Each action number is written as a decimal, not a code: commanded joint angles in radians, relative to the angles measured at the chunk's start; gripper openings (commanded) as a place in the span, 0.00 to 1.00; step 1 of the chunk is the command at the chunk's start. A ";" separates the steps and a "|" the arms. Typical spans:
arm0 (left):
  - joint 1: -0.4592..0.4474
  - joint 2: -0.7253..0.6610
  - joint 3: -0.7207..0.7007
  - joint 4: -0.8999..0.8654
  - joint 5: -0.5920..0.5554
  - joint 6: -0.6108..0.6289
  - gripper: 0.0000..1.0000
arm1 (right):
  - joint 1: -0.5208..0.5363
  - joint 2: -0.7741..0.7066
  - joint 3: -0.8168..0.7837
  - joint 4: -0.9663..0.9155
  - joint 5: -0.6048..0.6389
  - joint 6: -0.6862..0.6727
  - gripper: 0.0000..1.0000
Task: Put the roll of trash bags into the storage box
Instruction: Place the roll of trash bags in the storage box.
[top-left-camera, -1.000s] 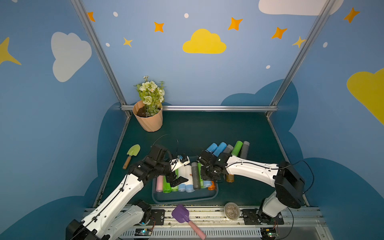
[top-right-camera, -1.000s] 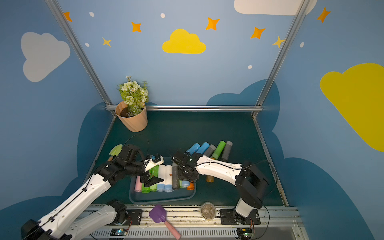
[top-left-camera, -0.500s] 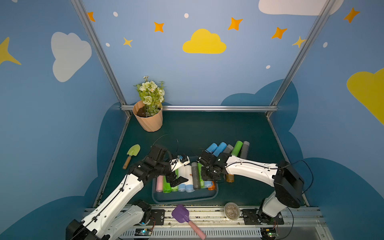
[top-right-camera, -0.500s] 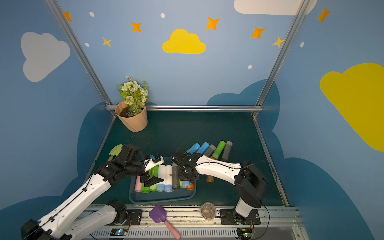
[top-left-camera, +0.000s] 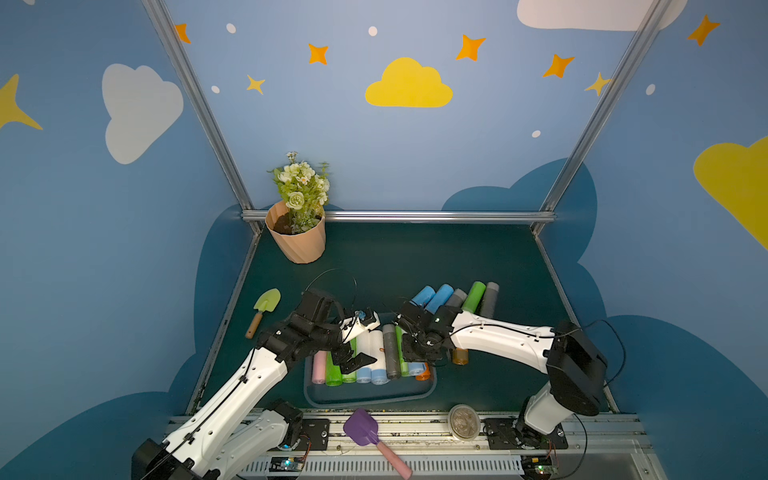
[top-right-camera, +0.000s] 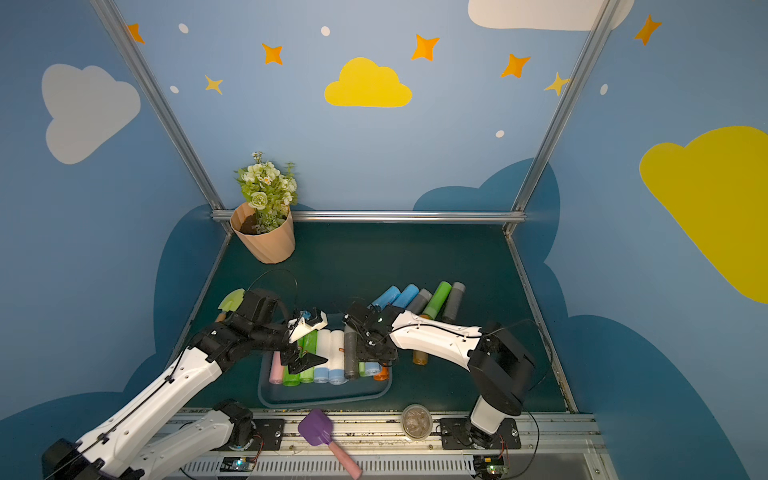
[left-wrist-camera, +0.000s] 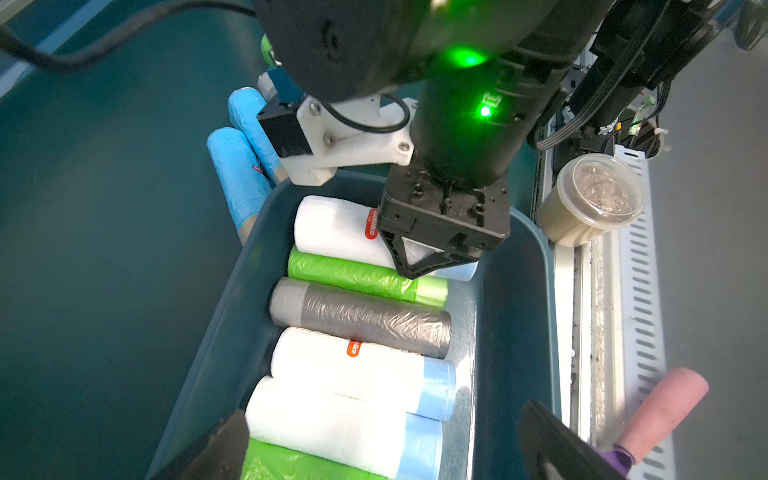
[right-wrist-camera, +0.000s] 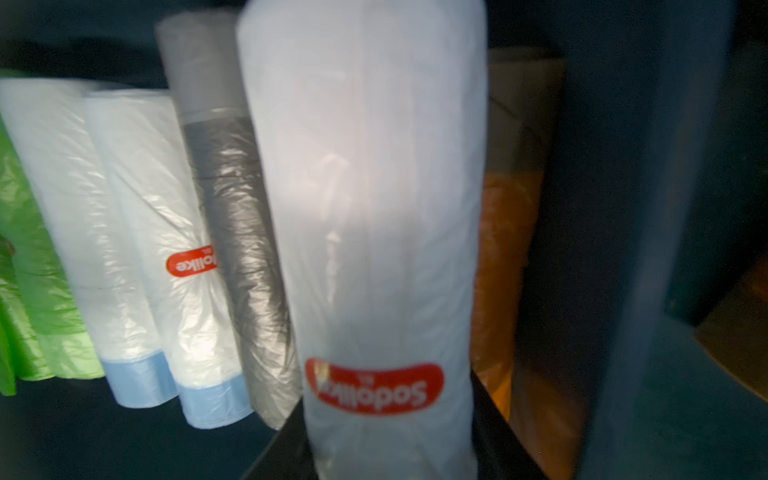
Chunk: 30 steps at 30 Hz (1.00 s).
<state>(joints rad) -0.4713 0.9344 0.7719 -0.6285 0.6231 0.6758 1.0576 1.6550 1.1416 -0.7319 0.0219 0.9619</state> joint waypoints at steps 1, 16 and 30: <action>0.000 0.001 -0.002 -0.010 0.015 -0.002 1.00 | -0.002 0.016 0.003 -0.034 0.013 -0.004 0.45; 0.000 0.005 0.000 -0.011 0.018 -0.007 1.00 | -0.004 0.002 0.004 -0.049 0.032 0.000 0.51; -0.001 -0.003 0.000 -0.010 0.025 -0.006 1.00 | -0.004 -0.026 0.004 -0.059 0.052 -0.001 0.56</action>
<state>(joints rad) -0.4717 0.9344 0.7719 -0.6289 0.6239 0.6739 1.0573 1.6543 1.1416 -0.7460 0.0452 0.9623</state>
